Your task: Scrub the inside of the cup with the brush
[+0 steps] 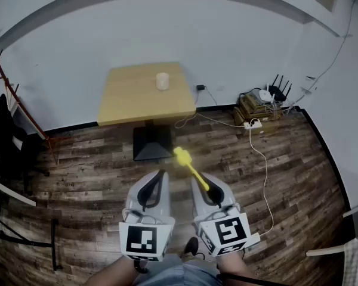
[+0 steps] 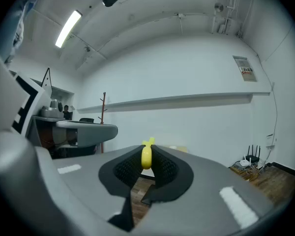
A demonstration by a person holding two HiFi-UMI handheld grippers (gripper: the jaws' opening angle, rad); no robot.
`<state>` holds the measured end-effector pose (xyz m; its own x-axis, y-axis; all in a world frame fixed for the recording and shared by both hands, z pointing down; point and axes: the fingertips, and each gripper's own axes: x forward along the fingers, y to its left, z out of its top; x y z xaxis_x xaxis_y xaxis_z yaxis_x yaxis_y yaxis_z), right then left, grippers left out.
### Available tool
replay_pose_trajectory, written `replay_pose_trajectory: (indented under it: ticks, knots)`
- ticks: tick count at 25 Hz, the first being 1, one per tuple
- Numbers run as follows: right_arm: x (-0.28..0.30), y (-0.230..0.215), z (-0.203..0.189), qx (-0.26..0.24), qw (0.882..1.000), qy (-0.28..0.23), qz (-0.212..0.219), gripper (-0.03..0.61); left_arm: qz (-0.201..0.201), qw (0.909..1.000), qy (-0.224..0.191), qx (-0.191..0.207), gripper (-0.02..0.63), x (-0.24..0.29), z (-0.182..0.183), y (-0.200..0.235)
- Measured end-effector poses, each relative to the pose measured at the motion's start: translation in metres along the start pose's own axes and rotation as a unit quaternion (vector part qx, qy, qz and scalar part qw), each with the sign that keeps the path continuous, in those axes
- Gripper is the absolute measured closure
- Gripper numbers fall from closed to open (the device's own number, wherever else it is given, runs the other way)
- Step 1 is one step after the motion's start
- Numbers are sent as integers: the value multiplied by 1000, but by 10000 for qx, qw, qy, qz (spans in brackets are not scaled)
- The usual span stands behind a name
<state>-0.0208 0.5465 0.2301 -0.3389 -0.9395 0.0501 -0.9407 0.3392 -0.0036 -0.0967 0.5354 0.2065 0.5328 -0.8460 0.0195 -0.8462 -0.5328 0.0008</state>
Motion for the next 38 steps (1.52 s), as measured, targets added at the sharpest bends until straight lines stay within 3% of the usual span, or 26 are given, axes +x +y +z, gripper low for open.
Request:
replay_pose_trajectory:
  ticks: [12,20,29,33,38]
  knots:
    - [-13,-53,-6,75,10000,6,18,538,-97,9999,108,-22,595,40,-9,-47]
    - [-13,-81,-19,315,9989,35,346,538,179,9994,278,59,595,58,-22,-61]
    - [32,-85,-41,533,9959,273,674,538,563,9966,603,-84,595,81,-46,-26]
    - [71,-95,-46,501,9956,353,713,538,613,9959,610,-276,595,117,-54,2]
    - [133,-114,-32,380,9969,286,625,538,506,9976,419,-213,595,175,-47,45]
